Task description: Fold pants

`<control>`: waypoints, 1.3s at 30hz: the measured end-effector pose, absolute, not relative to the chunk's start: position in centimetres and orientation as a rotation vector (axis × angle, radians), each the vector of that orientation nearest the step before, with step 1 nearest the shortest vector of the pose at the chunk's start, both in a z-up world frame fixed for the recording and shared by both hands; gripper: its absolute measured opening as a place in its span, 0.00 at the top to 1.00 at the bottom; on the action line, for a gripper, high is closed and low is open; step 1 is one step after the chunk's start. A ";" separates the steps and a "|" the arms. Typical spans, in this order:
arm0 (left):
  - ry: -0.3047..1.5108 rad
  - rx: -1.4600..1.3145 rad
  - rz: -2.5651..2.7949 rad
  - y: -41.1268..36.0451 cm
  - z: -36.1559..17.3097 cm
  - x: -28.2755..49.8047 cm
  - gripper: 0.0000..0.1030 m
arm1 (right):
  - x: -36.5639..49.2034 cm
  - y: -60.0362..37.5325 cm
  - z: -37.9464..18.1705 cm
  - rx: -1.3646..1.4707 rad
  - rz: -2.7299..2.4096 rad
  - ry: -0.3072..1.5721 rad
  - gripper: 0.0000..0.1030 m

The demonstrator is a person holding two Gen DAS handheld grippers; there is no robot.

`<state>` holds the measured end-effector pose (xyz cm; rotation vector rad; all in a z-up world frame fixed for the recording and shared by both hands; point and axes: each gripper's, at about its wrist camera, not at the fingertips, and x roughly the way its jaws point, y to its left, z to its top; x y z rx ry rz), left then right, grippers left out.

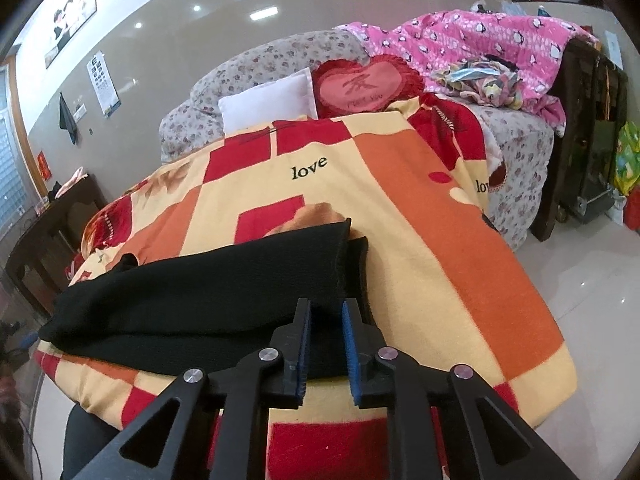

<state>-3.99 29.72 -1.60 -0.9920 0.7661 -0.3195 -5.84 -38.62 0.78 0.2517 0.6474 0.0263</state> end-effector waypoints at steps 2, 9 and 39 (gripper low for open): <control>0.807 -1.086 -0.304 29.9 -2.7 -3.7 0.51 | -5.7 -38.6 0.7 0.247 0.022 0.654 0.85; 0.810 -1.181 -0.375 29.3 -3.0 -2.5 0.51 | -5.1 -38.4 0.2 0.241 0.013 0.696 0.85; 0.833 -0.832 -0.259 25.1 -2.1 -0.7 0.89 | -5.9 -44.4 -1.2 1.021 0.219 0.712 0.56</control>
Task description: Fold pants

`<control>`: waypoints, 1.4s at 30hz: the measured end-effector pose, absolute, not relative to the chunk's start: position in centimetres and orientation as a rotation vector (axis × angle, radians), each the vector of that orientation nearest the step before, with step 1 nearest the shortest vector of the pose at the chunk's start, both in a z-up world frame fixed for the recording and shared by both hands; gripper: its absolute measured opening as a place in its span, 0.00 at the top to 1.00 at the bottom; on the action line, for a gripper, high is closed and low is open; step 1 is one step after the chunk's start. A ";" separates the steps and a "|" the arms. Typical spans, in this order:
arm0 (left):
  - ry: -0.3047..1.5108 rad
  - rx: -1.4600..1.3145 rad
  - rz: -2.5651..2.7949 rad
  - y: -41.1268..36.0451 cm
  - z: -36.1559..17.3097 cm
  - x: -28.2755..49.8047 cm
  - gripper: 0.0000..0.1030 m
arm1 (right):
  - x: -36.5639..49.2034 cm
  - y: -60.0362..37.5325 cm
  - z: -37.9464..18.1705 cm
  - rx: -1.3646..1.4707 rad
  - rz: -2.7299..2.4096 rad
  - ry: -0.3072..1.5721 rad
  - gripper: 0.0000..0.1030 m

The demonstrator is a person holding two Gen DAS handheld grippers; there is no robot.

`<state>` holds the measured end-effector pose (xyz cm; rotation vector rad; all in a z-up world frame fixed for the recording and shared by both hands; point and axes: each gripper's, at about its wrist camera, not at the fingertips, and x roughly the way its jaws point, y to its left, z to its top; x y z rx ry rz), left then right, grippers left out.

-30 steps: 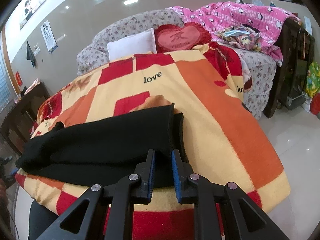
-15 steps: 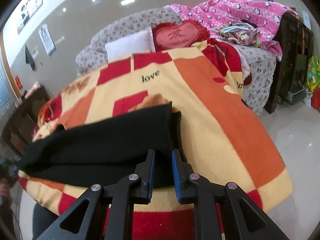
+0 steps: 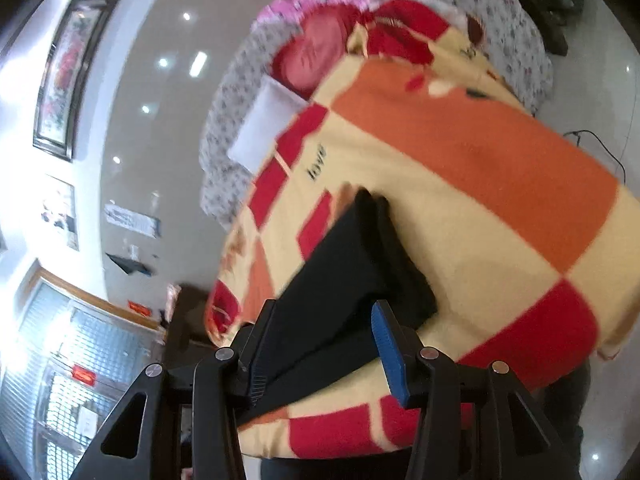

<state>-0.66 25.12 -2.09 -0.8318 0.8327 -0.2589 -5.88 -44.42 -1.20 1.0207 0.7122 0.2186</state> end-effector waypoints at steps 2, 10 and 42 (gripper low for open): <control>0.836 -0.820 -0.260 25.1 -2.1 -0.6 0.90 | -4.9 -44.4 -1.8 1.016 0.174 0.753 0.56; 0.824 -0.787 -0.235 25.6 0.5 1.3 0.96 | -2.6 -43.0 -0.9 0.863 0.153 0.756 0.96; 0.875 -0.724 -0.190 29.5 -1.6 0.2 0.84 | -6.4 -43.1 -1.9 0.670 0.096 0.722 0.96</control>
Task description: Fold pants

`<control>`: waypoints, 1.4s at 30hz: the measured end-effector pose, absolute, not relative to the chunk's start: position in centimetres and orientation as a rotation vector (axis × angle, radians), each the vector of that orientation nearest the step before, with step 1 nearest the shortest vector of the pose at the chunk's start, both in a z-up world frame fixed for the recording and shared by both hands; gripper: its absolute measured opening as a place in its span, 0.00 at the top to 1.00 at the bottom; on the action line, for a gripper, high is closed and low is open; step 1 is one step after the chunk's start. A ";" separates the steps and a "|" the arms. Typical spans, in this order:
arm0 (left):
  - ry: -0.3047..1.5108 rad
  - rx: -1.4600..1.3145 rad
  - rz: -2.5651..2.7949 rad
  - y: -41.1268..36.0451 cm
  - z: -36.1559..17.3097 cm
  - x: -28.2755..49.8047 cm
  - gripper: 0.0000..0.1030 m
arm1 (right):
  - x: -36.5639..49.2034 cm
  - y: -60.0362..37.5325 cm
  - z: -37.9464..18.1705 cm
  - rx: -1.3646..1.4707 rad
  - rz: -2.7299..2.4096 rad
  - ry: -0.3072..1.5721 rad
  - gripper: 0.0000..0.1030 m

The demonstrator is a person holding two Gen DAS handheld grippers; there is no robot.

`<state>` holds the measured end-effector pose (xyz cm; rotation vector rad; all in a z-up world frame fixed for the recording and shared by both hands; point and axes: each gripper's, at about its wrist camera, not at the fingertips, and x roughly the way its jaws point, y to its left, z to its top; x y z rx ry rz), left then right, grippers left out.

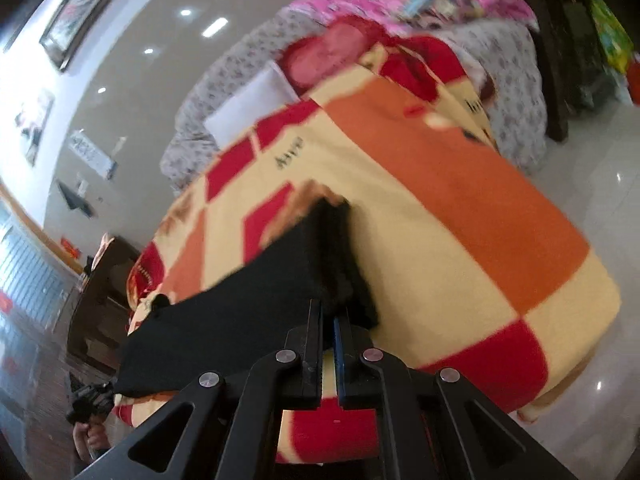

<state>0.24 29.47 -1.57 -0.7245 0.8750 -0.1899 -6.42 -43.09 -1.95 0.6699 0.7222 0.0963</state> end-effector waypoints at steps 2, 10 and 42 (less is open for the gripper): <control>0.813 -0.663 -0.070 30.6 -0.5 -0.9 0.84 | -6.8 -44.0 -2.3 0.701 0.069 0.707 0.97; 0.664 -0.477 -0.077 26.5 2.7 -2.4 0.83 | -5.2 -41.3 3.5 0.355 -0.047 0.651 0.94; 0.760 -0.224 0.000 19.0 -1.0 5.6 0.70 | 11.4 -9.5 0.7 -0.180 0.379 0.886 0.91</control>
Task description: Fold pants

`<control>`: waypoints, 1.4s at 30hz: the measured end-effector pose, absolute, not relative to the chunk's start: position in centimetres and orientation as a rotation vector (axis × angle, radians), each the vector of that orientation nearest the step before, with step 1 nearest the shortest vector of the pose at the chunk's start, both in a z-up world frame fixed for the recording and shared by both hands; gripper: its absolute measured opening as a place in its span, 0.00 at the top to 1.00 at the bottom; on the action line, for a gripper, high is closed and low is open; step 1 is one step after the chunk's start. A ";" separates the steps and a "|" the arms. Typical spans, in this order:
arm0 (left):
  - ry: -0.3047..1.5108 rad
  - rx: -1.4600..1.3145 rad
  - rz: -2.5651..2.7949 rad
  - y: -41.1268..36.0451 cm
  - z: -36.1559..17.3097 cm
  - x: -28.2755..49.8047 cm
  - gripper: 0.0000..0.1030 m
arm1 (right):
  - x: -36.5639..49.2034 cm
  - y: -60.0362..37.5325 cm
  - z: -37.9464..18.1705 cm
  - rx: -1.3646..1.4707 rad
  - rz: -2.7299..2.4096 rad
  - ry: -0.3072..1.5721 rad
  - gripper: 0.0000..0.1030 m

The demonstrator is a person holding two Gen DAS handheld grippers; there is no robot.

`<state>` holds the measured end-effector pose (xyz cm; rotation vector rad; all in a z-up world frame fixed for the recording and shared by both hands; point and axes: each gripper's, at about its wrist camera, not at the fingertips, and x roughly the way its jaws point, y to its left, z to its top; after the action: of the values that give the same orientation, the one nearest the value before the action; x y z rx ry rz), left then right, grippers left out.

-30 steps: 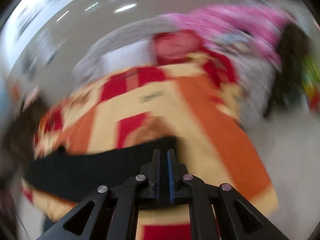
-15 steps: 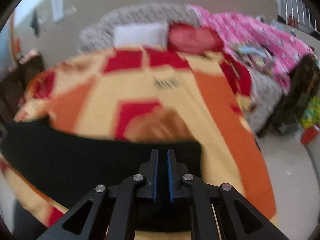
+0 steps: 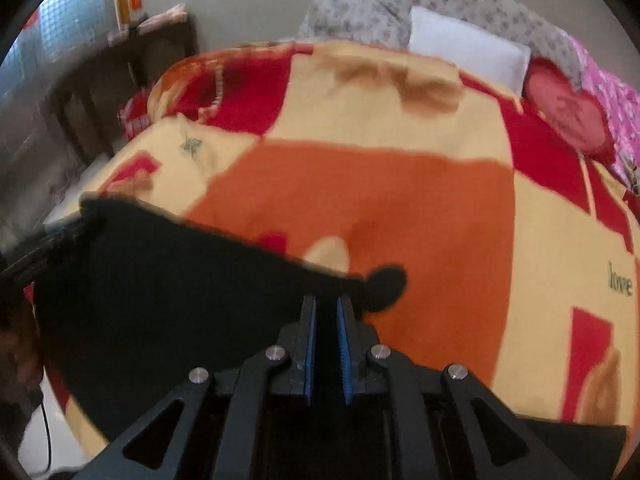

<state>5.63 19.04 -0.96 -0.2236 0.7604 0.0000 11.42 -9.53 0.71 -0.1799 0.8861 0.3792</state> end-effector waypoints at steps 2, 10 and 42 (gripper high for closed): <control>0.759 -0.239 -0.009 19.4 -1.2 6.0 0.70 | 11.5 -9.7 0.9 -0.159 0.371 0.897 0.92; 0.742 -0.259 -0.020 19.4 -1.2 6.1 0.70 | 3.3 -17.2 3.3 -0.189 0.174 0.664 0.91; 0.726 -0.051 -0.117 1.0 -0.7 0.6 0.61 | -1.5 -15.4 0.8 -0.099 -0.200 0.732 0.66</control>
<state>0.63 0.95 -0.70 -0.0513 0.7255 -0.1166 -1.50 -15.39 0.78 -0.0990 0.7317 -0.2000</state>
